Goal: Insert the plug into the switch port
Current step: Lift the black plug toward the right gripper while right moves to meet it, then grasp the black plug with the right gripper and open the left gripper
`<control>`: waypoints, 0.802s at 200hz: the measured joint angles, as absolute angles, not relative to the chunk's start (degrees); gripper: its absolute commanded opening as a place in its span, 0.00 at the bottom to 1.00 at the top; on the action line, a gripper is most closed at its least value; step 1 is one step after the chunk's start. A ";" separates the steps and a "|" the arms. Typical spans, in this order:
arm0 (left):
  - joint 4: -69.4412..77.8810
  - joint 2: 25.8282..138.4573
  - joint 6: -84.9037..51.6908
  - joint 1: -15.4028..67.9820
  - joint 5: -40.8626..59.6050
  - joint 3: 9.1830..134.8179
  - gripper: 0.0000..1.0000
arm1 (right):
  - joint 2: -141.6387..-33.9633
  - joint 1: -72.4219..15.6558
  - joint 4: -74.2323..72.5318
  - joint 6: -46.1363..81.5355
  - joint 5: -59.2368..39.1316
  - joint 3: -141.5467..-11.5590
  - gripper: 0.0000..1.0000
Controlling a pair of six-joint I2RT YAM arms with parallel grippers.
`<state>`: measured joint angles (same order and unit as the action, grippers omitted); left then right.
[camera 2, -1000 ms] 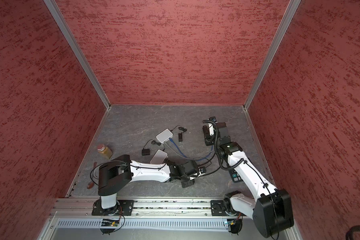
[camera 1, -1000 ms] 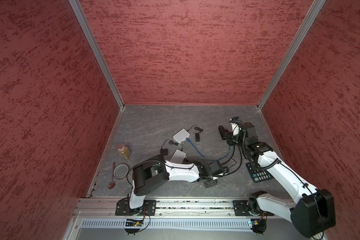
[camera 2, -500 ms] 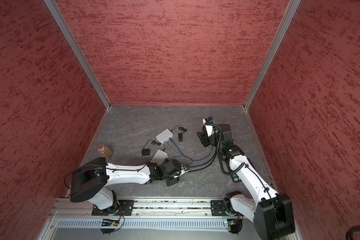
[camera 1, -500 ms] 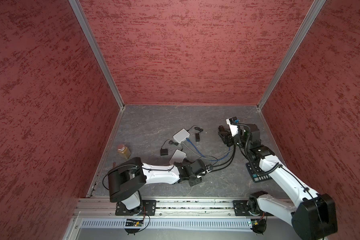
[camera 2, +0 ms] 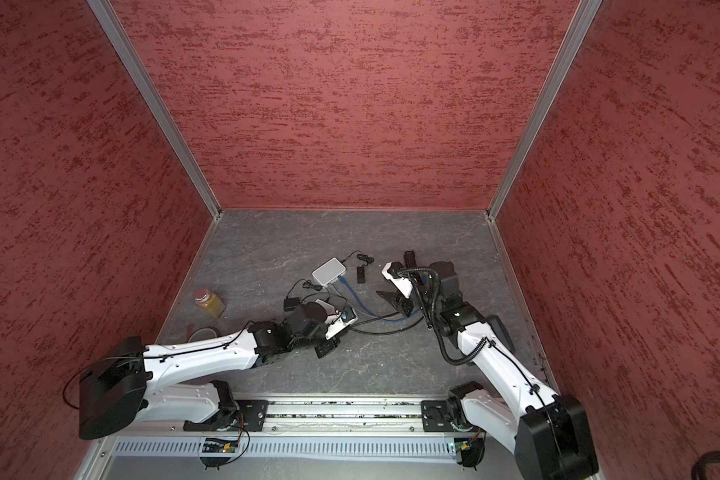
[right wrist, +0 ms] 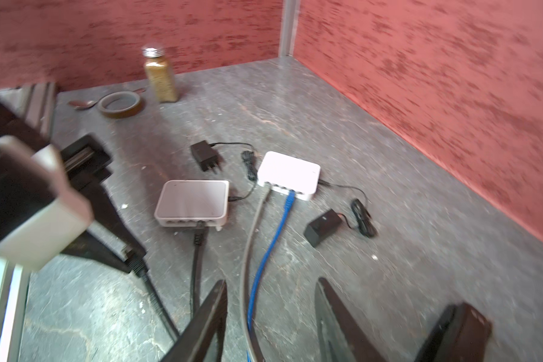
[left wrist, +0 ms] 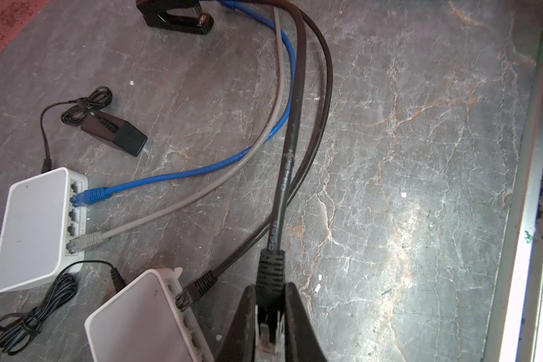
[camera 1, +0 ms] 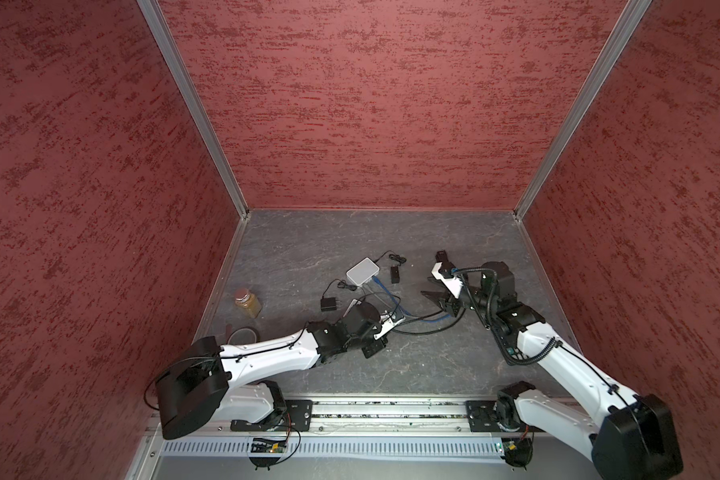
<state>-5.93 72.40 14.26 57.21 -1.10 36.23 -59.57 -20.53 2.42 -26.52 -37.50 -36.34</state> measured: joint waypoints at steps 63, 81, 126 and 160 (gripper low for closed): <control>-5.85 70.72 14.90 55.22 1.85 35.40 0.08 | -62.28 -28.93 2.70 -36.45 -39.05 -36.36 0.49; -5.85 70.70 14.90 55.22 2.04 35.33 0.08 | -63.40 -30.61 3.42 -38.74 -39.75 -36.36 0.49; -5.87 69.38 14.90 55.13 3.01 34.70 0.09 | -65.78 -32.16 4.56 -41.95 -41.36 -36.36 0.46; -5.85 68.29 14.85 55.13 4.38 34.72 0.09 | -67.81 -32.16 3.77 -42.81 -42.30 -35.55 0.46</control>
<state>-5.85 68.29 14.85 55.13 4.38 34.72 -67.81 -32.16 3.77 -42.81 -42.30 -35.55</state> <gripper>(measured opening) 0.153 0.462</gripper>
